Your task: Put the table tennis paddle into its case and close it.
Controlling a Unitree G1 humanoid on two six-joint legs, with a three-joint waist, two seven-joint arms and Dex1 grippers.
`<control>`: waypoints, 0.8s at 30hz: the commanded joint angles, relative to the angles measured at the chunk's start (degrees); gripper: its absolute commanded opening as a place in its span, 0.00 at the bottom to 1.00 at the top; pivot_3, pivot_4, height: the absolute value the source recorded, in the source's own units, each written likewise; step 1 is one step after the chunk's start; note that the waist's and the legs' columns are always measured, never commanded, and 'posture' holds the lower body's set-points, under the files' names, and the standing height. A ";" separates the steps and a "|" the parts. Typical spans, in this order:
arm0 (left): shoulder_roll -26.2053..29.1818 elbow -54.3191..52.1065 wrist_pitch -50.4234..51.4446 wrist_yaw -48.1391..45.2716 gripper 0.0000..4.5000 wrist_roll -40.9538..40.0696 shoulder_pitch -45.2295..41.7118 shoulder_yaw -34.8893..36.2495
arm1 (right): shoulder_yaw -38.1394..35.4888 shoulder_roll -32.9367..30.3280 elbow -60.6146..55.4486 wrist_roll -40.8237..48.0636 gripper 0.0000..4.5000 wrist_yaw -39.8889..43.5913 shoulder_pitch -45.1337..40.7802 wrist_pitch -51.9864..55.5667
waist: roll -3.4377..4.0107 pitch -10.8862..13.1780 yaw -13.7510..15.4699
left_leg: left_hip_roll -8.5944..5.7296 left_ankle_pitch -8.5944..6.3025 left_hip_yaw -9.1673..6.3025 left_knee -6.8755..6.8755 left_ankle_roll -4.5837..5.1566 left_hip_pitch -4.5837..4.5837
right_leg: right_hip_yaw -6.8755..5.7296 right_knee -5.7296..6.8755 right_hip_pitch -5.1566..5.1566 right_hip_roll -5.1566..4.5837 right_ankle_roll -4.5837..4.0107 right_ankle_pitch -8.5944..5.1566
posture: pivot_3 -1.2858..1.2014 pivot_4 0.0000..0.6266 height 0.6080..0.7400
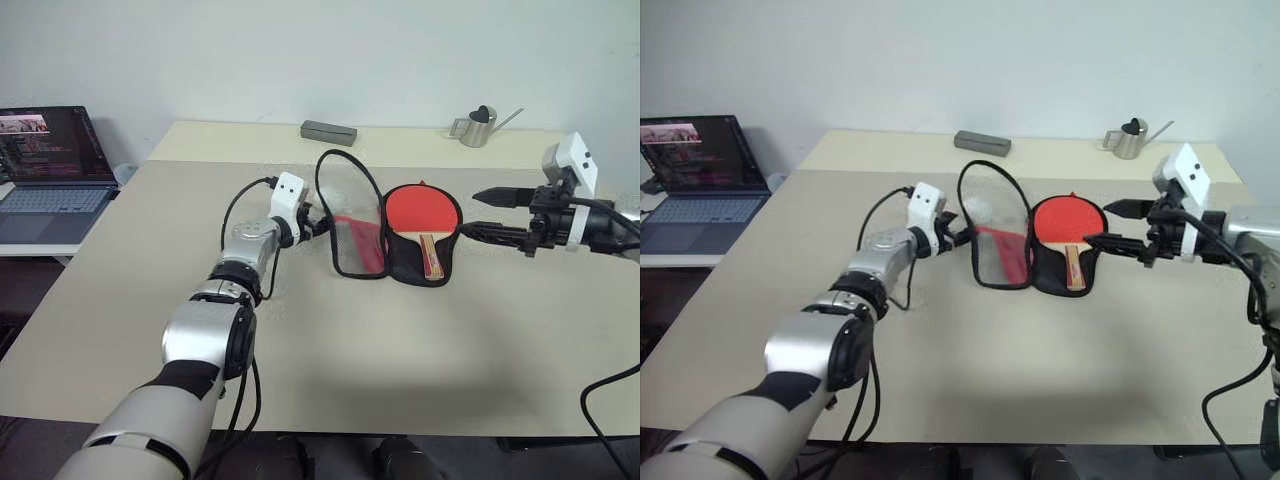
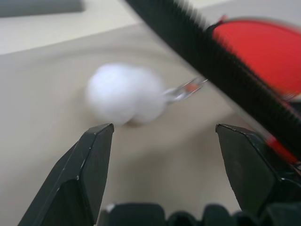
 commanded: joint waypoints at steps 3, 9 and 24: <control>-2.90 -0.02 -0.85 -2.77 0.84 0.33 -3.23 -0.36 | -5.03 -2.11 -4.39 2.80 0.87 -1.78 1.61 1.82 | 0.00 0.00 -0.02 | 0.00 0.00 -0.01 0.00 0.00 0.00 | 0.00 0.01 0.01 0.00 0.01 0.00 | 0.52 0.24 1.00; -8.10 0.52 -0.69 -5.70 0.84 0.74 -5.87 -0.68 | -9.04 -3.27 -8.84 5.11 0.87 -4.55 5.74 4.93 | -0.01 0.01 0.06 | -0.03 0.00 -0.04 0.01 0.00 0.01 | -0.02 -0.02 0.08 0.00 0.01 -0.01 | 0.52 0.24 1.00; -8.54 -1.80 -3.75 -23.92 0.84 -0.92 -6.58 -0.97 | -11.04 -3.23 -10.00 8.71 0.87 -10.23 8.11 8.21 | 0.02 -0.01 -1.23 | -0.05 0.00 -0.11 -0.01 0.00 0.14 | 0.01 0.01 0.20 0.06 0.07 -0.04 | 0.52 0.24 1.00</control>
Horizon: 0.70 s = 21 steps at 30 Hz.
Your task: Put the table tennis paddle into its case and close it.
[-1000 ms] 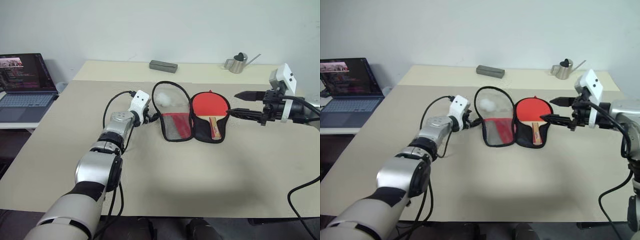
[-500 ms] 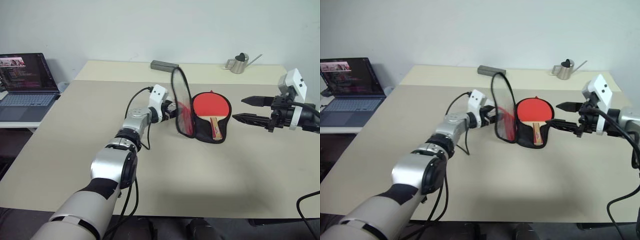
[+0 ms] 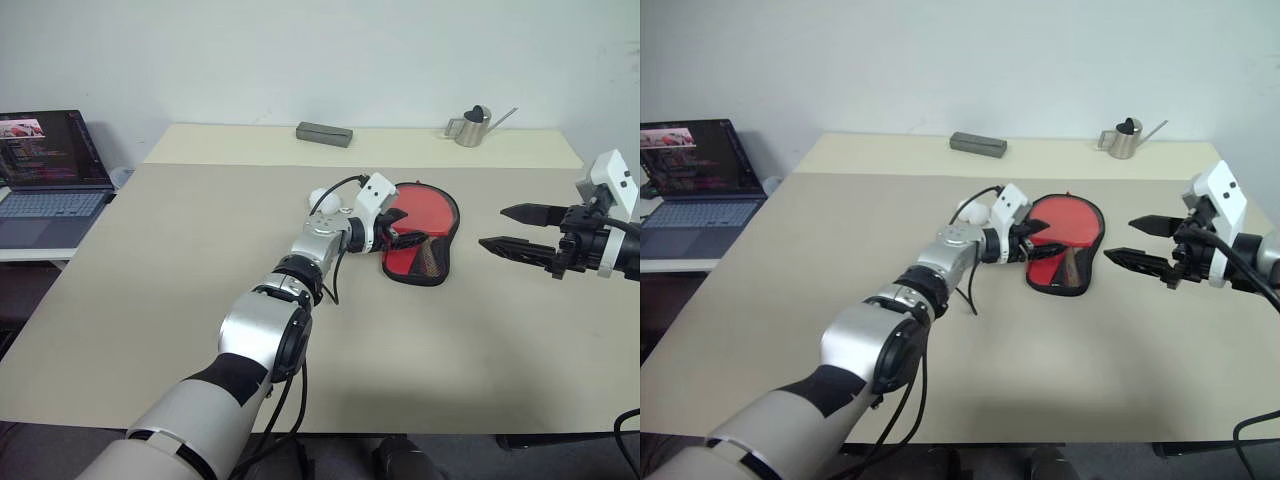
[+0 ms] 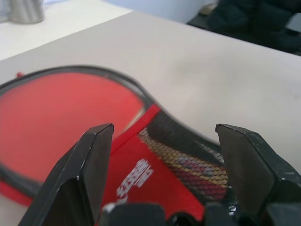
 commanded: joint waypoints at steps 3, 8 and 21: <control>8.58 -4.99 -2.29 -13.58 0.84 -3.21 -0.11 1.51 | 2.11 1.96 2.85 0.28 0.87 -2.30 -4.42 -0.49 | 0.01 0.00 -0.55 | 0.02 0.01 0.00 0.00 -0.01 0.00 | 0.00 0.02 -0.01 0.01 0.00 0.00 | 0.52 0.24 1.00; 15.19 -11.85 -2.83 -21.55 0.84 -5.35 2.95 0.91 | 6.88 5.01 8.29 -1.65 0.87 -4.89 -8.46 0.19 | 0.01 -0.01 -0.30 | 0.06 0.00 0.00 0.01 0.00 0.01 | -0.03 0.00 0.01 -0.01 0.00 0.00 | 0.52 0.24 1.00; 27.44 -52.85 13.36 -23.88 0.84 -13.60 23.21 -0.37 | 17.66 15.76 24.09 -12.61 0.87 -12.33 -16.69 -4.13 | 0.03 -0.02 -0.34 | 0.15 0.01 -0.03 0.09 0.00 -0.02 | -0.05 0.07 -0.01 -0.02 -0.01 0.00 | 0.52 0.24 1.00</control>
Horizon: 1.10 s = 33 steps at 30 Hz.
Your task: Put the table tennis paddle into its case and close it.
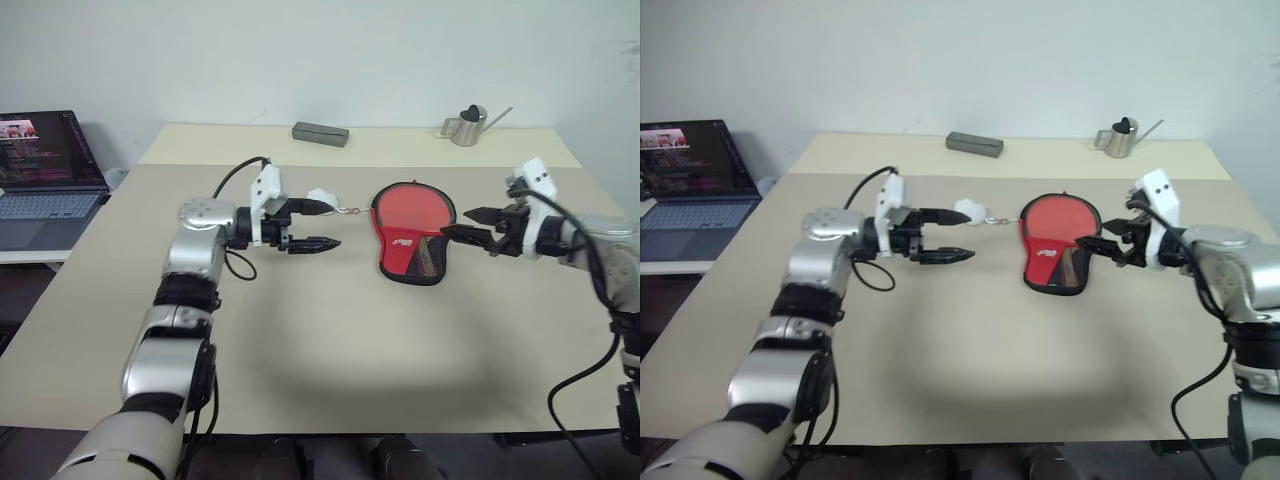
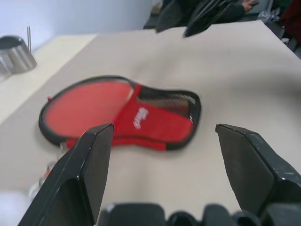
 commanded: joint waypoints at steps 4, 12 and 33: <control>5.12 -15.34 10.36 3.52 0.84 -7.06 3.35 1.96 | 2.01 4.08 7.73 -6.62 0.87 -3.40 -4.36 -5.48 | 0.00 0.00 0.13 | -0.04 -0.01 0.01 0.01 0.01 -0.01 | 0.03 -0.04 0.01 -0.05 0.00 0.00 | 0.52 0.24 1.00; 9.15 -22.60 16.59 7.68 0.84 -11.02 4.43 2.79 | -1.09 9.42 22.38 -9.62 0.87 -6.92 -9.71 -9.53 | 0.00 0.00 0.07 | -0.02 -0.01 0.03 0.00 0.01 0.00 | 0.00 -0.05 0.01 -0.04 0.00 0.00 | 0.52 0.24 1.00; 13.04 -23.75 19.78 4.48 0.84 -16.51 3.67 1.33 | -1.76 12.77 38.82 -11.18 0.87 -2.74 -13.55 -8.59 | 0.01 0.00 0.00 | -0.02 -0.01 0.06 -0.01 0.01 0.01 | 0.02 -0.05 0.00 -0.04 0.00 0.00 | 0.52 0.24 1.00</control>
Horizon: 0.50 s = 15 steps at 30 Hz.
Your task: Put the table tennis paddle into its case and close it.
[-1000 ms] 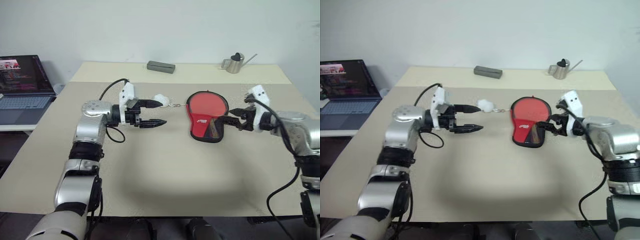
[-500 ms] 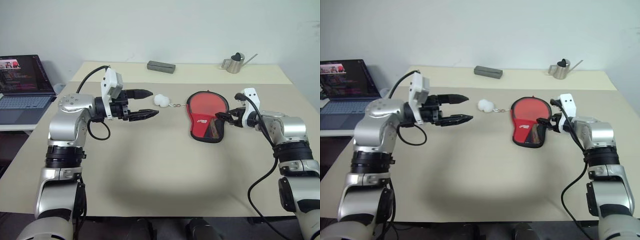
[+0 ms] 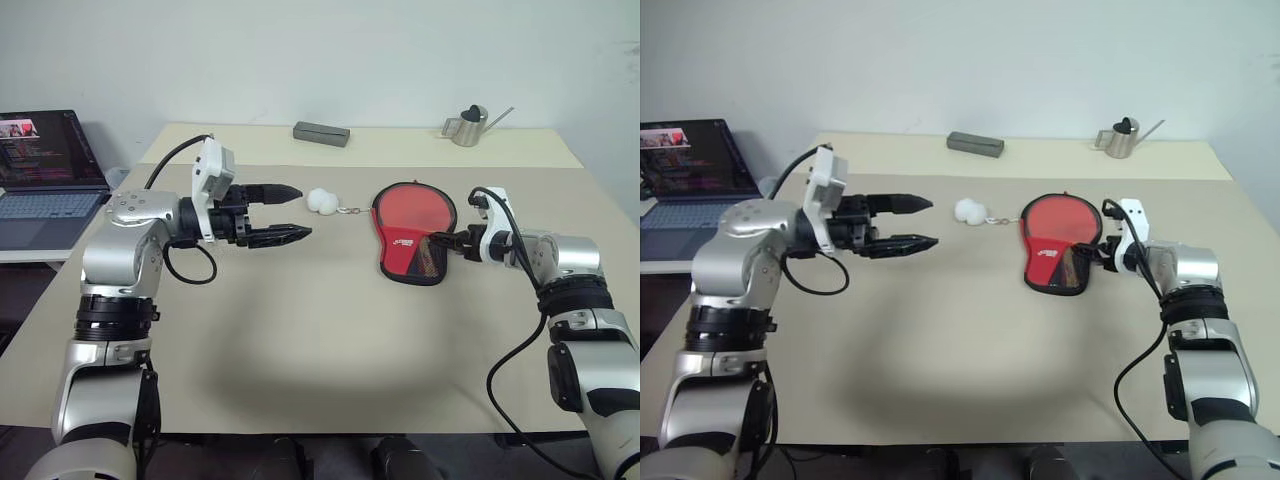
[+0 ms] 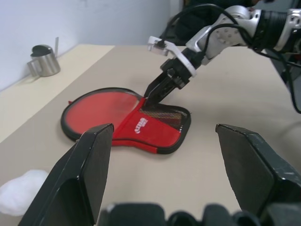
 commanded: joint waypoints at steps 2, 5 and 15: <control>0.95 -0.77 -0.23 -0.81 0.84 -1.51 -2.85 0.10 | -0.55 0.20 0.35 -0.46 0.87 1.24 -0.79 1.16 | 0.00 0.00 -0.01 | 0.01 0.00 -0.01 0.00 0.00 0.00 | 0.00 0.01 0.00 0.01 0.00 0.00 | 0.52 0.24 1.00; 0.95 -0.28 -0.61 -1.24 0.84 -1.31 -3.20 -0.18 | -0.71 0.35 1.76 -1.08 0.87 0.94 -0.89 0.66 | 0.00 0.00 -0.02 | 0.01 0.00 0.00 0.00 0.00 0.00 | 0.00 0.00 0.00 0.01 0.00 0.00 | 0.52 0.24 1.00; 1.58 0.48 -1.66 -2.41 0.84 -0.88 -2.60 -0.75 | -3.17 2.28 1.70 0.36 0.23 0.16 -0.92 4.08 | 0.00 0.00 -0.12 | 0.02 0.00 0.00 -0.01 0.00 0.03 | 0.00 0.01 0.01 0.01 0.00 0.00 | 0.52 0.24 1.00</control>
